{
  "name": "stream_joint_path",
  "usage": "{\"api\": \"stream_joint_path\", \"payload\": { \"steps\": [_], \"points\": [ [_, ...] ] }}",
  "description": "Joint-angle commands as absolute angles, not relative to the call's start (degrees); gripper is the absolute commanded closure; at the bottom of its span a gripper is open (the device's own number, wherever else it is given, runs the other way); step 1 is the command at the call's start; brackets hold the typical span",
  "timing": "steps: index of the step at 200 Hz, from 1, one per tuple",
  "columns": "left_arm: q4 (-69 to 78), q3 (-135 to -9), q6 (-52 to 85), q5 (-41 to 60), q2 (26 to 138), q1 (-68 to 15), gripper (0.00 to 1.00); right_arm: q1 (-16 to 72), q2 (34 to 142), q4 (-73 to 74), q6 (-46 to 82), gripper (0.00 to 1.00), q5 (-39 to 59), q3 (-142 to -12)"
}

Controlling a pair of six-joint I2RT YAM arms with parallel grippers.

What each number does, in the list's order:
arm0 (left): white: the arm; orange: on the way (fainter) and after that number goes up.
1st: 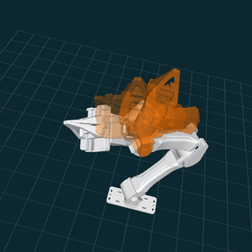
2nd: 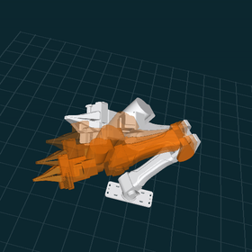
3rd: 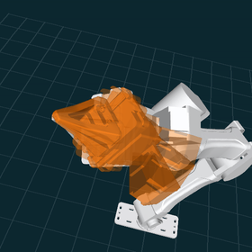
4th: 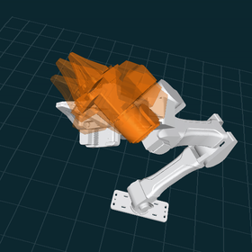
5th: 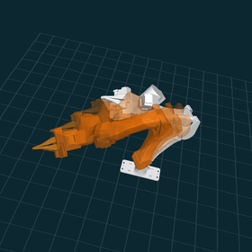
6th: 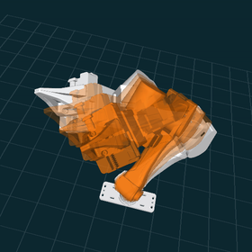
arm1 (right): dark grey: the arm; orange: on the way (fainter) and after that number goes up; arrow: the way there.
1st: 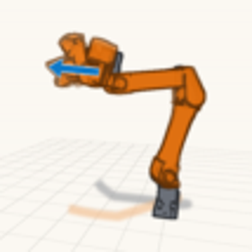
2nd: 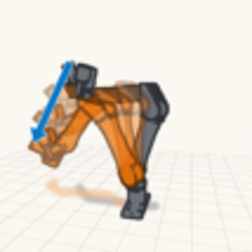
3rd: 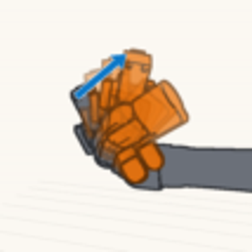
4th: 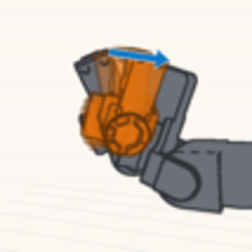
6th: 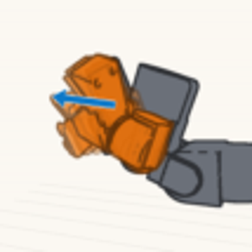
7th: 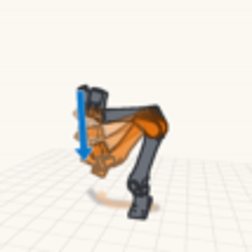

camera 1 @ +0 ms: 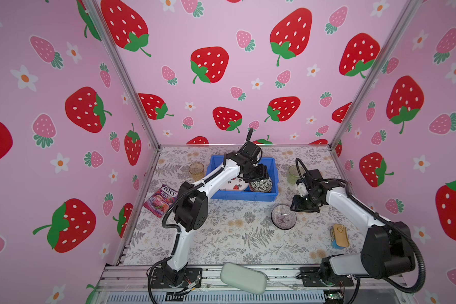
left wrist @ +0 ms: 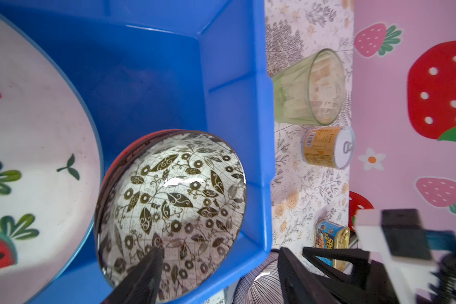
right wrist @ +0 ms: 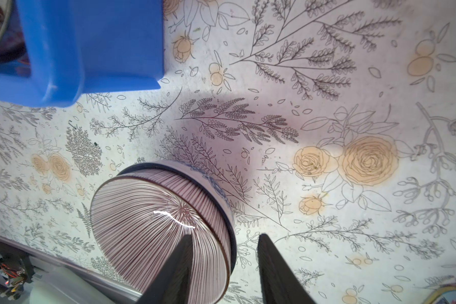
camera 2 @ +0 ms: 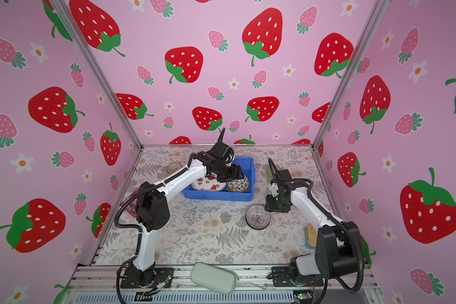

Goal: Place the mixed dishes into the plastic bin
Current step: 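Grip the purple-striped bowl rim with the right gripper while left moves toward it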

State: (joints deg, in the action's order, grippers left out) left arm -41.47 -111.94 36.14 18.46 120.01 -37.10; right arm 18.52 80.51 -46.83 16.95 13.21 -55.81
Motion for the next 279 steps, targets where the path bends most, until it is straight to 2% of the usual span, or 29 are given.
{"api": "stream_joint_path", "payload": {
  "steps": [1,60,98,196,279],
  "points": [
    [-42.23,-110.79,36.53,17.93,115.2,-36.92,0.28,19.48,81.21,-46.91,17.0,0.61,11.37,-55.29],
    [-39.55,-102.04,38.47,17.14,106.91,-37.0,0.28,21.0,82.06,-45.29,17.58,0.65,10.97,-53.38],
    [-38.79,-97.65,39.2,16.62,103.43,-37.0,0.28,21.45,82.04,-44.68,17.75,0.74,11.15,-52.86],
    [-38.02,-94.99,40.09,16.79,103.02,-37.27,0.28,22.31,80.24,-47.39,18.08,0.85,8.61,-55.4],
    [-38.31,-93.75,40.18,16.26,102.35,-38.27,0.28,22.32,79.3,-49.09,17.95,0.88,7.69,-57.41]
  ]
}}
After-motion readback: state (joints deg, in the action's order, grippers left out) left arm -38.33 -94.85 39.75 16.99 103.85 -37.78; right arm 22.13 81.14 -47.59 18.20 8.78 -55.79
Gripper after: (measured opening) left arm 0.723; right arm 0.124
